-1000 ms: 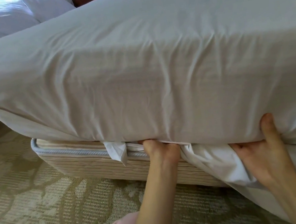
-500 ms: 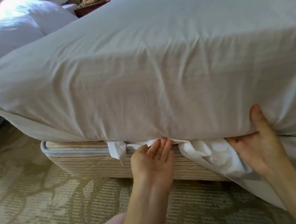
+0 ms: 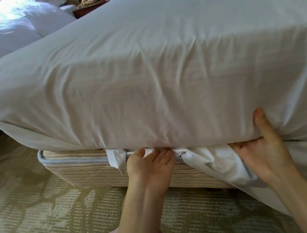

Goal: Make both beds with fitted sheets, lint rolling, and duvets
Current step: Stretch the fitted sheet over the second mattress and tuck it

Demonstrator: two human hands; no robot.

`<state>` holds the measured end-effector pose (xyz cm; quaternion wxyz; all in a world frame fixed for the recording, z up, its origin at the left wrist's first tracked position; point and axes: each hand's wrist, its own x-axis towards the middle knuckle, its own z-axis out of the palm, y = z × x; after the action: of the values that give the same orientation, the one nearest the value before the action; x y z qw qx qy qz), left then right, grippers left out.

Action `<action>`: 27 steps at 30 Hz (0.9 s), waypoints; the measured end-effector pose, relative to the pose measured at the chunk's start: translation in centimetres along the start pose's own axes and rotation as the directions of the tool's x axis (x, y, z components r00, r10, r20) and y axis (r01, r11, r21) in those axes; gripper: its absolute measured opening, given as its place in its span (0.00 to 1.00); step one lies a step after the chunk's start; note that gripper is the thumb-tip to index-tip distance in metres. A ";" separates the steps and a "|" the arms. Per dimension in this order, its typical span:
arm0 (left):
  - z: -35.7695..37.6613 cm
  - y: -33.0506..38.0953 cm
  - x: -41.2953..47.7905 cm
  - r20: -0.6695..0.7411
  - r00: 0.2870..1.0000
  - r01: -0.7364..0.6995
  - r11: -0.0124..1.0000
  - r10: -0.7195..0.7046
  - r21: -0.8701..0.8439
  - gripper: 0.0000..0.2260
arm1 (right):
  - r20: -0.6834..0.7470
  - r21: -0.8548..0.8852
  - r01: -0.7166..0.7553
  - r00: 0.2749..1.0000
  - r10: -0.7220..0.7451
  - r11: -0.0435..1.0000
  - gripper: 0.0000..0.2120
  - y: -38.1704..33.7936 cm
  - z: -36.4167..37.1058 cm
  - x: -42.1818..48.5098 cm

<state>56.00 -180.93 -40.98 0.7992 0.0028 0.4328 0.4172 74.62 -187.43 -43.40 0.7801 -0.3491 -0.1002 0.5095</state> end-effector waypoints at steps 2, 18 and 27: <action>0.3 0.2 0.4 0.056 0.998 0.045 0.994 -0.039 -0.096 0.27 | -0.007 -0.001 0.008 1.000 -0.008 1.000 0.26 0.0 -0.1 0.0; 2.0 -2.0 7.6 0.333 0.942 0.104 0.905 0.044 -0.413 0.24 | 0.036 -0.065 0.057 0.998 -0.054 0.996 0.23 0.2 -0.5 0.4; 0.2 -1.9 1.6 -0.106 0.921 -0.366 0.925 0.376 0.103 0.15 | 0.011 -0.025 0.027 1.000 -0.027 0.999 0.26 0.2 -0.6 0.4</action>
<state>57.84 -181.08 -42.66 0.6766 0.0914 0.4897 0.5423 74.94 -187.31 -44.00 0.7819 -0.3546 -0.1154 0.4995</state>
